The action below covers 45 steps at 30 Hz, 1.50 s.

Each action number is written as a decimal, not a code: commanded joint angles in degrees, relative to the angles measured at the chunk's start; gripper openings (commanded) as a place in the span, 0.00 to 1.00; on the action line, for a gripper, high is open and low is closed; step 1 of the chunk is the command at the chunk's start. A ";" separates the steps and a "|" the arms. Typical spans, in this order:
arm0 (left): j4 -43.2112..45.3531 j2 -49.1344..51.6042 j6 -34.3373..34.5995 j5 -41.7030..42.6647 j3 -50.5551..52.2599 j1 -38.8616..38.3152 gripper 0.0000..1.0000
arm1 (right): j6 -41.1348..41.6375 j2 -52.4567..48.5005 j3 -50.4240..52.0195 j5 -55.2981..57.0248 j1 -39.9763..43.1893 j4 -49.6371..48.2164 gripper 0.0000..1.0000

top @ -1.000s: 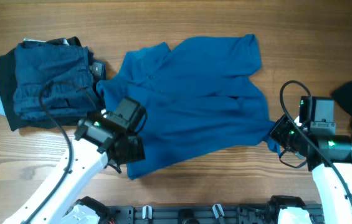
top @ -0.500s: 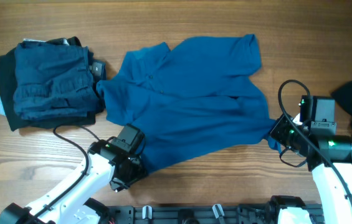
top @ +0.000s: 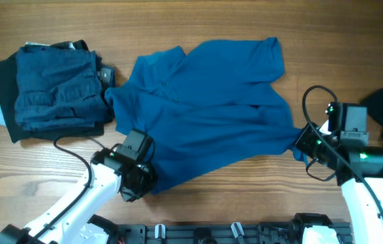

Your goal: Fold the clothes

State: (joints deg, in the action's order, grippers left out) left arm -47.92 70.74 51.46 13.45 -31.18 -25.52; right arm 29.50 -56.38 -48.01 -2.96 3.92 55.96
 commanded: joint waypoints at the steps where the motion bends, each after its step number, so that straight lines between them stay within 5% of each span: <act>1: -8.15 -4.83 -11.47 4.24 -17.20 0.28 0.04 | -2.56 0.74 -12.39 -3.32 0.28 3.19 0.04; 9: -20.20 -5.22 -33.79 -6.75 -73.29 0.31 0.04 | -2.60 -1.25 -50.51 -2.34 0.28 9.64 0.05; 16: -27.43 -1.36 -41.11 -10.16 -112.93 0.28 0.04 | -2.29 -6.84 -85.83 0.87 0.28 23.19 0.04; 19: -28.06 -1.36 -42.32 -10.58 -122.16 0.31 0.04 | 0.35 -7.91 -97.33 -1.64 0.28 26.91 0.04; 27: -35.71 2.80 -42.45 -22.40 -124.23 0.31 0.04 | -0.46 -10.25 -102.68 4.09 0.28 30.42 0.04; 34: -32.96 21.31 -47.47 -25.11 -124.23 0.31 0.04 | -5.22 -27.76 -98.90 1.51 0.28 25.90 0.04; 40: -16.17 42.82 -55.32 -25.05 -124.41 0.39 0.04 | -9.97 -45.59 -99.06 -5.14 0.57 6.58 0.04; 45: 1.95 40.13 -66.12 -28.65 -130.07 -3.04 0.04 | -7.19 -43.89 -102.84 -13.29 9.62 -2.56 0.04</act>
State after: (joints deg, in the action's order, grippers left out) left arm -55.79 119.66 -4.23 -10.81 -154.36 -25.93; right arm 20.73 -106.65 -145.49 -10.02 6.70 57.21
